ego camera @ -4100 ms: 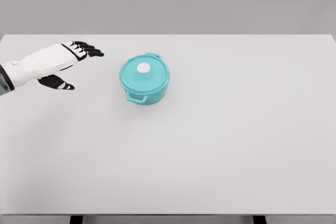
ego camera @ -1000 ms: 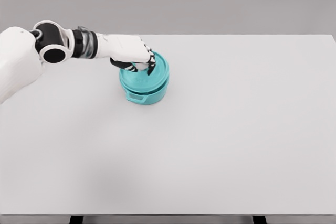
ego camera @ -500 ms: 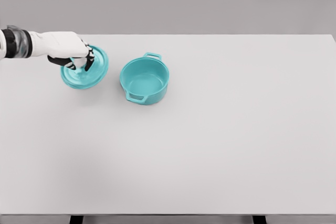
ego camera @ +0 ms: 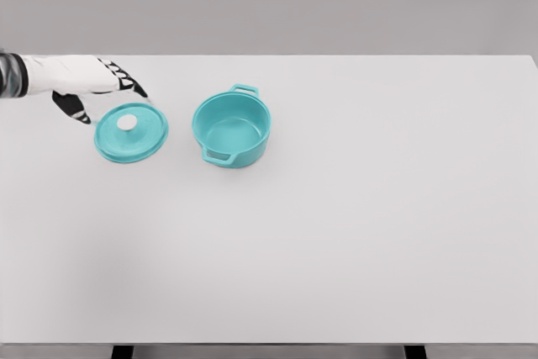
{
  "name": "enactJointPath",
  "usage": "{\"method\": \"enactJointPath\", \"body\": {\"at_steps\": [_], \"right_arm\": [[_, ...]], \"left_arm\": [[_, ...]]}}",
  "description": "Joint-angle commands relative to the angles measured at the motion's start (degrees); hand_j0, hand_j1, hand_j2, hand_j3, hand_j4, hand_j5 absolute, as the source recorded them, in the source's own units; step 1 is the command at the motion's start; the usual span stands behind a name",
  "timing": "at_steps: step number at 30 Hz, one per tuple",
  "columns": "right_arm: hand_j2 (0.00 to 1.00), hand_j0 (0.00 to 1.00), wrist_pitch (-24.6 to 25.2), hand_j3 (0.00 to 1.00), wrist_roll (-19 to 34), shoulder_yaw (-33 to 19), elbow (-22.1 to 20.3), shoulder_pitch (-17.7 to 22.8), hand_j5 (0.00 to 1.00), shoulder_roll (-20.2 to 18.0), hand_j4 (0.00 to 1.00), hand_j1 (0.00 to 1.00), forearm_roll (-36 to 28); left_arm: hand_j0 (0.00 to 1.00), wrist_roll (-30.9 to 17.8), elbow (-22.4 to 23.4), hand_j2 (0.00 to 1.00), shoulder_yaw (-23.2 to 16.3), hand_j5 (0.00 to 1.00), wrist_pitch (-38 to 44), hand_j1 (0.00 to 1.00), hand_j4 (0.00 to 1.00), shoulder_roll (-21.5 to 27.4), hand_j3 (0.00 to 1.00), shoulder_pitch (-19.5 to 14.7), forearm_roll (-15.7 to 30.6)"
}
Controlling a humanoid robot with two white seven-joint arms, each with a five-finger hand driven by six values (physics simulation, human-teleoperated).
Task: Open the lid of the pot with left arm
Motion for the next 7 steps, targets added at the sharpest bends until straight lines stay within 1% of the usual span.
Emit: {"method": "enactJointPath", "body": {"at_steps": [1,2,3,7], "right_arm": [[1.00,1.00,-0.01,1.00,0.03,0.01,-0.01,0.00,1.00,-0.01,1.00,1.00,0.00],[1.00,1.00,-0.01,1.00,0.03,0.01,-0.01,0.00,1.00,-0.01,1.00,1.00,0.00],[1.00,1.00,-0.01,1.00,0.03,0.01,-0.01,0.00,1.00,-0.01,1.00,1.00,0.00],[1.00,1.00,-0.01,1.00,0.03,0.01,-0.01,0.00,1.00,-0.01,1.00,1.00,0.00]], "left_arm": [[1.00,0.13,7.58,1.00,0.92,1.00,0.11,1.00,1.00,0.24,1.00,0.00,7.38],[1.00,0.22,9.87,1.00,0.92,1.00,0.11,1.00,1.00,0.24,1.00,0.09,7.56],[1.00,0.22,10.40,1.00,0.83,1.00,0.11,1.00,1.00,0.24,1.00,0.35,7.48],[1.00,0.22,10.40,1.00,0.83,1.00,0.11,1.00,1.00,-0.02,1.00,0.70,7.48]]}}
